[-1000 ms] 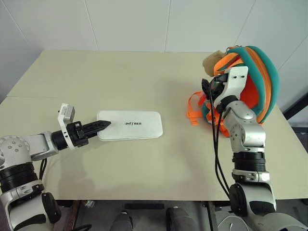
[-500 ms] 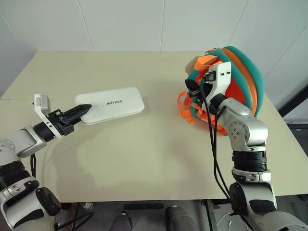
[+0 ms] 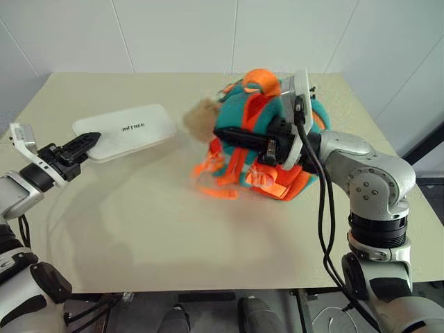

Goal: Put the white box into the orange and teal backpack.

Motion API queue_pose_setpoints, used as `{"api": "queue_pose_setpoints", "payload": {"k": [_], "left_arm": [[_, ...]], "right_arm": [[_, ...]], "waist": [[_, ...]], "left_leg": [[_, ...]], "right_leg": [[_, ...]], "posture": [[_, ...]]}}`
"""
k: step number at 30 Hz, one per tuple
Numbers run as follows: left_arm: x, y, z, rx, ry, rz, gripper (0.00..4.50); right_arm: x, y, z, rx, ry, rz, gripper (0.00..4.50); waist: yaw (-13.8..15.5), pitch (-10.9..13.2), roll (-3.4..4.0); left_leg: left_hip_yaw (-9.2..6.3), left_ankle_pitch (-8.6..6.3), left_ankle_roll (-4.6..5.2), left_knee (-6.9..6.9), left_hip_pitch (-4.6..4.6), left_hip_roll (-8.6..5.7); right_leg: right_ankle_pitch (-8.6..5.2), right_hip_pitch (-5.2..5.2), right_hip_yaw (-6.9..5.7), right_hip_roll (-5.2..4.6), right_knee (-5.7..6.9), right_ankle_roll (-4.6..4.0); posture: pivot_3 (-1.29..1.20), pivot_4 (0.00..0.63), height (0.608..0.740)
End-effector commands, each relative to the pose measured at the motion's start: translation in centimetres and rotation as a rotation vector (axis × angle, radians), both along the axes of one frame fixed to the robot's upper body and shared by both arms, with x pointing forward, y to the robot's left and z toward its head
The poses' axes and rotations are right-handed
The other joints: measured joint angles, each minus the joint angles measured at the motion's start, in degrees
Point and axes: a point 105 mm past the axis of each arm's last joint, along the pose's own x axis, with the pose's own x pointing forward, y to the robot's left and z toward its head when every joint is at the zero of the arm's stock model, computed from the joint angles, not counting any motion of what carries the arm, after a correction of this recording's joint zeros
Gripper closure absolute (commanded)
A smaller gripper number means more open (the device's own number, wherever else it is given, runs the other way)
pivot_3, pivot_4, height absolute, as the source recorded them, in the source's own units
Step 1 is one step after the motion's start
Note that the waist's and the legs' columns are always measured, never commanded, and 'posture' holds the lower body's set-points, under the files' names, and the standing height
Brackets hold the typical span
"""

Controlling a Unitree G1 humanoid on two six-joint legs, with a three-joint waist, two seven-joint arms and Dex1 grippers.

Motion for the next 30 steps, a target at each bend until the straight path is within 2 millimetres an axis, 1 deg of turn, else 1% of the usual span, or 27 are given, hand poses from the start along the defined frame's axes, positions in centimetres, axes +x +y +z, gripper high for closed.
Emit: {"api": "queue_pose_setpoints", "payload": {"k": [1,5,13,14,17,18,23,25,27,28,30], "left_arm": [[-0.5,0.3,2.2,0.014,-0.091,-0.005,3.17],[-0.7,0.3,2.4,0.022,-0.098,-0.010,3.17],[-1.1,0.4,2.5,0.039,-0.099,-0.024,3.17],[-1.1,0.4,2.6,0.041,-0.098,-0.024,3.17],[-1.3,0.4,2.5,0.045,-0.095,-0.029,3.17],[-1.3,0.4,2.5,0.050,-0.092,-0.030,3.17],[-1.5,0.1,2.7,0.124,-0.142,-0.041,3.17],[-1.9,-0.2,3.2,0.201,-0.235,-0.047,3.17],[-2.3,-0.4,3.7,0.252,-0.320,-0.049,3.17],[-2.8,-0.6,4.1,0.277,-0.377,-0.056,3.17],[-4.4,-1.1,5.0,0.349,-0.522,-0.098,3.17]], "right_arm": [[-2.5,0.2,1.4,-0.012,-0.095,0.116,4.50],[-3.7,0.0,0.9,-0.057,-0.114,0.182,4.50],[-5.8,-0.7,0.6,-0.094,-0.104,0.314,4.50],[-5.9,-0.7,0.7,-0.093,-0.107,0.318,4.50],[-6.1,-1.0,2.0,-0.068,-0.134,0.337,4.50],[-6.0,-1.2,1.8,-0.072,-0.127,0.339,4.50],[-5.6,-1.7,-1.2,-0.169,-0.102,0.337,4.50],[-4.9,-2.1,-2.5,-0.219,-0.096,0.309,4.50],[-4.5,-2.4,-3.4,-0.254,-0.100,0.294,4.50],[-4.3,-2.5,-3.7,-0.267,-0.101,0.287,4.50],[-3.9,-2.9,-4.3,-0.289,-0.100,0.266,4.50]], "waist": [[0.0,0.0,0.00],[0.0,0.0,-0.01],[0.0,0.0,-0.02],[0.0,0.0,-0.04],[0.0,0.0,-0.07],[0.0,0.0,-0.08],[0.2,0.1,-0.11],[0.2,0.1,-0.12],[0.1,0.1,-0.13],[0.1,0.1,-0.13],[0.0,0.1,-0.13]], "left_leg": [[0.00,0.00,0.00,0.01,0.00,0.00],[0.00,0.00,0.00,0.01,0.00,0.00],[0.00,-0.01,0.02,-0.02,-0.01,0.01],[0.00,-0.01,0.02,-0.01,-0.01,0.01],[0.00,-0.01,0.02,0.02,-0.01,0.00],[0.00,-0.01,0.02,0.02,0.00,0.01],[0.00,-0.03,0.02,0.01,-0.02,0.00],[0.00,-0.03,0.01,0.02,-0.02,0.00],[0.01,-0.03,0.00,0.04,-0.02,0.01],[0.01,-0.03,0.00,0.04,-0.02,0.01],[0.01,-0.03,0.00,0.06,-0.01,0.01]], "right_leg": [[0.00,0.00,0.00,0.00,0.00,0.00],[0.00,0.00,-0.01,0.00,0.01,0.00],[-0.03,-0.02,0.00,0.00,-0.01,-0.02],[-0.03,-0.02,-0.01,0.00,-0.01,-0.02],[-0.03,-0.02,-0.01,0.00,0.01,-0.01],[-0.03,-0.02,-0.01,0.00,0.02,-0.01],[-0.04,0.00,-0.01,0.00,-0.05,-0.01],[-0.04,0.00,-0.01,0.00,-0.06,-0.01],[-0.04,-0.01,-0.02,0.00,-0.04,-0.02],[-0.04,-0.01,-0.01,0.00,-0.03,-0.02],[-0.04,0.00,-0.01,0.00,-0.02,-0.02]], "posture": [[0.00,0.150,0.740],[0.00,0.150,0.740],[0.00,0.150,0.740],[0.00,0.150,0.740],[0.00,0.150,0.740],[0.00,0.150,0.740],[0.00,0.150,0.740],[0.00,0.150,0.740],[0.00,0.150,0.740],[0.00,0.150,0.740],[0.00,0.150,0.740]]}}
